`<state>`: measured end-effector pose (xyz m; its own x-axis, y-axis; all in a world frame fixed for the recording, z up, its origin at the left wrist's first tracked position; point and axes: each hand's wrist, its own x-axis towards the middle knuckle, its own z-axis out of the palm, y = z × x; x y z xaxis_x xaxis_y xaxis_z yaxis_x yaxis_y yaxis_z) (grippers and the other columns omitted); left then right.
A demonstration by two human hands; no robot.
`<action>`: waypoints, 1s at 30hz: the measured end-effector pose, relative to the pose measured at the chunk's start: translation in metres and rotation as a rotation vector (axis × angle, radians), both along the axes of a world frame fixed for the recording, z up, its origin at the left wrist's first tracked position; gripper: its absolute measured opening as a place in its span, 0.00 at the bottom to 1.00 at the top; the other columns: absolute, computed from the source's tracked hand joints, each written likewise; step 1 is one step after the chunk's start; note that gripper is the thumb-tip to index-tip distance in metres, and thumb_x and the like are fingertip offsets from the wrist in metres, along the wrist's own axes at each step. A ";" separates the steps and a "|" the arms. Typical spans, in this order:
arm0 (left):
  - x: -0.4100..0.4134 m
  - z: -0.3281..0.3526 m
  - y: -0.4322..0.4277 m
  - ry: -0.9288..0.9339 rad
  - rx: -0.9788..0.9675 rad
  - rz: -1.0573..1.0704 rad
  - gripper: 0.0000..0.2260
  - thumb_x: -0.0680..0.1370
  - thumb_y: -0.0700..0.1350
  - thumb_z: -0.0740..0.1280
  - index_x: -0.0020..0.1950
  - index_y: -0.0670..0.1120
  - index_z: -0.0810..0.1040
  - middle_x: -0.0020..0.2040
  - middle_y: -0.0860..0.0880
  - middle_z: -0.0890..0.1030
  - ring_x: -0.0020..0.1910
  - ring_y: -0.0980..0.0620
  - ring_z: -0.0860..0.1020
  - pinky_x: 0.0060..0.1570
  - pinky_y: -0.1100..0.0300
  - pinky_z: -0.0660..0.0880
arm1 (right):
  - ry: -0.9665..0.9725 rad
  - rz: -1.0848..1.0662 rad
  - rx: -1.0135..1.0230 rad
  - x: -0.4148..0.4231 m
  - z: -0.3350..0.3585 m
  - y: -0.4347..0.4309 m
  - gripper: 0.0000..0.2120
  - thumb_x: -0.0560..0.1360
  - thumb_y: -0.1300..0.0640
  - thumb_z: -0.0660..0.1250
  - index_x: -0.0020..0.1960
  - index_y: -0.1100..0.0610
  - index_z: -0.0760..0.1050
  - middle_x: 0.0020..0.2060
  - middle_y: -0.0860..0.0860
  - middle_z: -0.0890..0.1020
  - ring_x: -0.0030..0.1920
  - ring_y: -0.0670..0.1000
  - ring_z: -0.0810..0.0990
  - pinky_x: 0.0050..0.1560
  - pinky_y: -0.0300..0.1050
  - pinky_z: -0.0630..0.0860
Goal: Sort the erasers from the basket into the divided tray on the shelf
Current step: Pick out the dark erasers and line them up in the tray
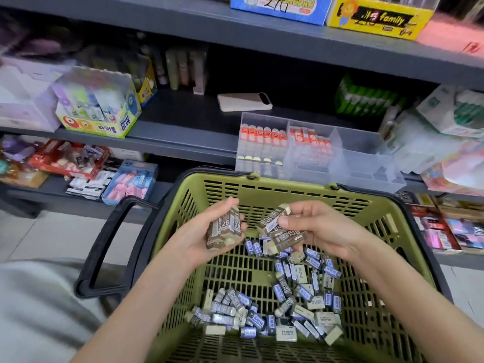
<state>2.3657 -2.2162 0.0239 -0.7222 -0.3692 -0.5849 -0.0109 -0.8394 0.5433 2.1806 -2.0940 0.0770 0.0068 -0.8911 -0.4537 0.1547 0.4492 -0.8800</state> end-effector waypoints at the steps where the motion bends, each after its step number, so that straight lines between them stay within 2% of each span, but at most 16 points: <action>1: -0.004 0.001 0.002 -0.011 -0.018 -0.059 0.21 0.65 0.52 0.74 0.55 0.45 0.82 0.44 0.41 0.84 0.38 0.45 0.84 0.35 0.56 0.79 | 0.009 0.034 -0.002 -0.001 0.009 -0.002 0.06 0.68 0.60 0.69 0.44 0.62 0.79 0.36 0.55 0.84 0.31 0.48 0.81 0.25 0.37 0.74; 4: -0.016 0.003 0.010 0.005 -0.041 -0.209 0.27 0.66 0.63 0.68 0.55 0.45 0.81 0.50 0.40 0.84 0.45 0.43 0.84 0.40 0.53 0.80 | 0.063 0.179 0.040 0.004 0.029 -0.020 0.06 0.69 0.60 0.70 0.45 0.60 0.81 0.39 0.55 0.85 0.34 0.48 0.82 0.26 0.35 0.75; 6: -0.023 0.006 0.013 0.066 -0.049 -0.292 0.30 0.64 0.67 0.68 0.53 0.45 0.83 0.51 0.40 0.84 0.48 0.43 0.83 0.44 0.51 0.80 | 0.176 0.274 0.109 0.010 0.035 -0.035 0.07 0.72 0.62 0.69 0.48 0.62 0.80 0.40 0.56 0.84 0.35 0.49 0.82 0.27 0.34 0.75; 8: -0.027 0.010 0.014 0.056 -0.057 -0.313 0.33 0.59 0.69 0.71 0.51 0.44 0.84 0.50 0.40 0.84 0.46 0.44 0.83 0.46 0.50 0.79 | 0.322 0.300 0.152 0.015 0.037 -0.046 0.09 0.73 0.61 0.69 0.50 0.66 0.78 0.41 0.58 0.83 0.35 0.51 0.81 0.26 0.34 0.74; 11: -0.030 0.008 0.011 -0.013 -0.048 -0.244 0.39 0.55 0.66 0.72 0.59 0.43 0.79 0.48 0.41 0.84 0.41 0.45 0.83 0.43 0.52 0.79 | 0.513 0.192 0.093 0.017 0.038 -0.056 0.13 0.70 0.61 0.73 0.50 0.66 0.76 0.42 0.57 0.81 0.35 0.52 0.80 0.25 0.34 0.74; 13: -0.031 0.008 0.011 0.016 -0.049 -0.220 0.36 0.59 0.63 0.72 0.60 0.44 0.76 0.45 0.42 0.85 0.39 0.47 0.83 0.39 0.54 0.80 | 0.596 0.140 0.046 0.018 0.038 -0.058 0.14 0.68 0.60 0.75 0.50 0.64 0.76 0.42 0.56 0.81 0.36 0.53 0.81 0.24 0.35 0.73; 15: -0.031 0.010 0.010 0.032 -0.065 -0.212 0.28 0.64 0.60 0.70 0.57 0.44 0.77 0.44 0.43 0.85 0.37 0.48 0.83 0.38 0.55 0.80 | 0.625 0.112 0.019 0.019 0.038 -0.060 0.17 0.66 0.58 0.77 0.51 0.61 0.76 0.42 0.54 0.80 0.35 0.51 0.81 0.24 0.35 0.72; 19: -0.031 0.013 0.008 0.025 -0.114 -0.241 0.17 0.71 0.53 0.68 0.54 0.43 0.79 0.43 0.44 0.85 0.36 0.48 0.83 0.35 0.56 0.79 | 0.723 0.127 -0.037 0.016 0.037 -0.059 0.25 0.64 0.54 0.78 0.58 0.51 0.73 0.52 0.50 0.77 0.42 0.42 0.78 0.35 0.35 0.76; 20: -0.031 0.013 0.007 0.021 -0.132 -0.252 0.17 0.70 0.52 0.68 0.53 0.43 0.79 0.43 0.44 0.85 0.36 0.48 0.83 0.35 0.56 0.79 | 0.705 0.121 -0.047 0.014 0.037 -0.058 0.26 0.64 0.54 0.78 0.59 0.49 0.72 0.53 0.51 0.76 0.42 0.43 0.78 0.36 0.36 0.77; 23: -0.030 0.013 0.007 0.015 -0.122 -0.247 0.21 0.65 0.53 0.73 0.51 0.41 0.82 0.44 0.43 0.85 0.36 0.47 0.83 0.35 0.56 0.79 | 0.563 0.017 -0.076 0.008 0.038 -0.055 0.27 0.64 0.59 0.78 0.60 0.50 0.73 0.52 0.56 0.75 0.35 0.48 0.78 0.30 0.39 0.77; 26: -0.028 0.012 0.007 0.031 -0.070 -0.192 0.18 0.65 0.53 0.73 0.48 0.41 0.83 0.43 0.41 0.83 0.36 0.45 0.82 0.33 0.55 0.79 | 0.413 -0.158 -0.129 -0.001 0.041 -0.053 0.20 0.64 0.62 0.77 0.53 0.54 0.77 0.49 0.56 0.77 0.34 0.48 0.80 0.28 0.39 0.76; 28: -0.028 0.012 0.005 0.083 -0.022 -0.147 0.17 0.65 0.53 0.74 0.46 0.42 0.83 0.43 0.40 0.82 0.34 0.44 0.81 0.31 0.55 0.79 | 0.288 -0.359 -0.189 -0.006 0.041 -0.052 0.15 0.62 0.60 0.76 0.47 0.57 0.80 0.43 0.54 0.80 0.33 0.45 0.81 0.27 0.36 0.74; 30: -0.030 0.015 0.005 0.154 0.017 -0.107 0.15 0.65 0.53 0.75 0.45 0.44 0.84 0.42 0.41 0.81 0.33 0.45 0.80 0.31 0.55 0.79 | 0.251 -0.533 -0.236 -0.005 0.037 -0.048 0.11 0.62 0.57 0.75 0.43 0.57 0.81 0.37 0.51 0.83 0.32 0.41 0.80 0.29 0.34 0.74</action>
